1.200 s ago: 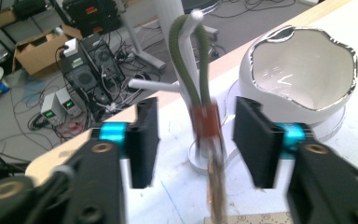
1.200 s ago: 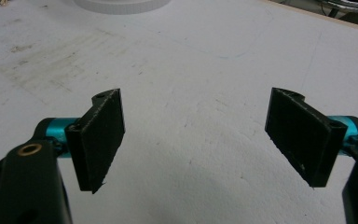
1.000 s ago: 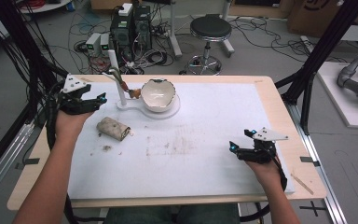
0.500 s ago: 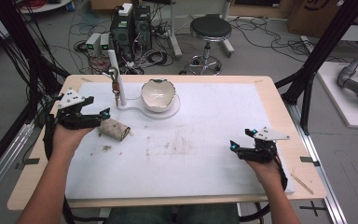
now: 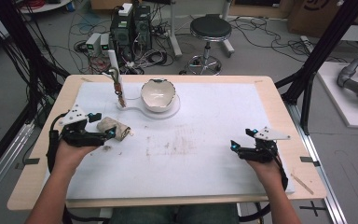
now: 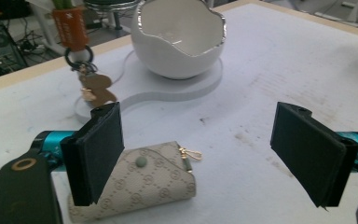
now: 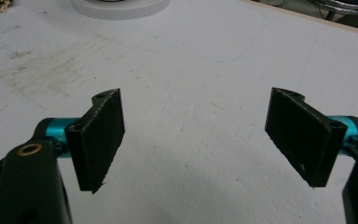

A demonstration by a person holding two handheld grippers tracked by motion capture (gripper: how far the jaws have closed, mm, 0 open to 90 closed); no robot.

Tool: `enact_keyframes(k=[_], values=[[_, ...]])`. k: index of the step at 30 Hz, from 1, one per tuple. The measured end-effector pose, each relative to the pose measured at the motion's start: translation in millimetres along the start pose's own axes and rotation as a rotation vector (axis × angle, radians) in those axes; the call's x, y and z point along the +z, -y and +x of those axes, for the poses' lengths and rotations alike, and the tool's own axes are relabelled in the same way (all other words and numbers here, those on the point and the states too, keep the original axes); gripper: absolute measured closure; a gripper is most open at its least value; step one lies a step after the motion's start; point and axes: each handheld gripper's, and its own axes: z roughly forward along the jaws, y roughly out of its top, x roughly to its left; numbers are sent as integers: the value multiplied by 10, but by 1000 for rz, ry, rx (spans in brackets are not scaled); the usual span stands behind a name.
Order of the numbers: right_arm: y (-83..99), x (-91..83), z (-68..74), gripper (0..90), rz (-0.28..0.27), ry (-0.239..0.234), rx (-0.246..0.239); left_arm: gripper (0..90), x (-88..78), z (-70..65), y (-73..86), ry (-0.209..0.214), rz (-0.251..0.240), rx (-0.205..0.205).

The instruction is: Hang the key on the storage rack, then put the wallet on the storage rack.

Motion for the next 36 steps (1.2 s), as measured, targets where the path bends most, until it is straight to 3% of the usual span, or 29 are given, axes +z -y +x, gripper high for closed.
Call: enact_keyframes(k=[6, 9, 16, 25, 36], values=[[2, -1, -9, 201, 1, 1, -1, 147, 26, -116, 69, 89, -4, 2], [-2, -7, -7, 201, -5, 2, -1, 146, -6, -132, 97, 96, -12, -2], [-40, 5, 4, 201, -16, -2, 7, 146, -204, -70, 176, 67, -62, -27], [-201, 189, 98, 201, -21, -34, -9, 146, -350, -52, 331, 49, -57, -22], [-551, 509, 440, 201, -23, -151, -63, 147, -599, -2, 476, 13, -73, -37]])
